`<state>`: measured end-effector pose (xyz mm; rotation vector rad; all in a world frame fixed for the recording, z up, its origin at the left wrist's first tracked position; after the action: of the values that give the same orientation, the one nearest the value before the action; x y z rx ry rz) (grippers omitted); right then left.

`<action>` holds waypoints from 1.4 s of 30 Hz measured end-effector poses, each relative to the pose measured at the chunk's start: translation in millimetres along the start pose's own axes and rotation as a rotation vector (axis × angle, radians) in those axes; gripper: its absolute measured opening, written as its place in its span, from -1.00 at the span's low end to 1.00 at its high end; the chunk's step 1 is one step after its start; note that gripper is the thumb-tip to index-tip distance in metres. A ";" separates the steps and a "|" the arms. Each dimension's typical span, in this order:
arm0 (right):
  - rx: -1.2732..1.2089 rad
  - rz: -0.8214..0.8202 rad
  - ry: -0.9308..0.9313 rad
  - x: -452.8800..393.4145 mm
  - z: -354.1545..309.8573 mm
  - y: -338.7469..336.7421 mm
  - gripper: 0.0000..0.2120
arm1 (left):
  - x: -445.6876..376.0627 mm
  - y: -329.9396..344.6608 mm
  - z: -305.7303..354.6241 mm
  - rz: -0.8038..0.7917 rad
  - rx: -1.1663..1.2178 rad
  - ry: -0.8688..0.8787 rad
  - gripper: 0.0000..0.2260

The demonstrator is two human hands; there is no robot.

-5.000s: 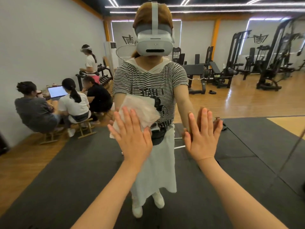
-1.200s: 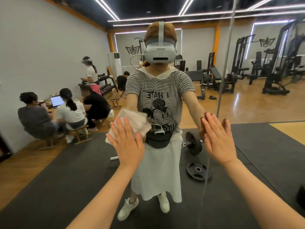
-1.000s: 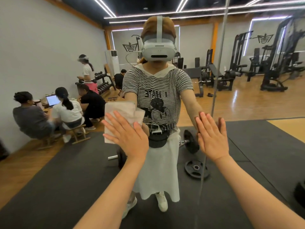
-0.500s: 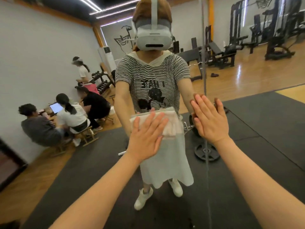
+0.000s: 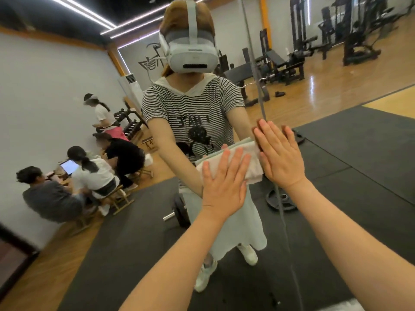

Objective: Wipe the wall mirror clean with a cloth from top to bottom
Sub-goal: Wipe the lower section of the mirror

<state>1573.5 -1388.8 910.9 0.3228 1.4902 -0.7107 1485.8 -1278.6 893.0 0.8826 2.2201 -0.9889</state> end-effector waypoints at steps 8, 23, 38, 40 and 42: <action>-0.186 -0.109 0.141 2.0 -8.7 -13.5 -0.57 | 5.6 5.2 3.2 -0.111 -0.048 0.376 -0.45; -0.245 -0.246 0.641 81.9 12.8 -61.9 -0.51 | -17.3 -3.4 11.7 -0.014 0.102 0.253 -0.48; -0.175 -0.528 0.284 103.6 -37.3 -59.0 -0.50 | 49.4 4.4 42.2 -0.183 0.200 0.288 -0.43; -0.182 -0.541 0.195 93.1 -47.6 -45.0 -0.45 | 69.9 -0.9 26.2 -0.213 0.179 0.230 -0.41; -0.167 -0.568 0.108 89.1 -56.2 -29.5 -0.47 | 94.5 -5.8 3.4 -0.239 0.127 0.153 -0.37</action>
<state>1504.8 -1397.7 826.2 -0.2061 1.7511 -1.0175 1422.3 -1252.1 827.9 0.7818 2.4580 -1.2200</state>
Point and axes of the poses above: each hand's wrist, its own x-axis away from the middle knuckle, its own y-axis out of the palm, z = x × y, the point moved 6 cm from there along -x, towards the middle knuckle, and after that the axes turned 4 degrees about -z, right-handed, at the moved point
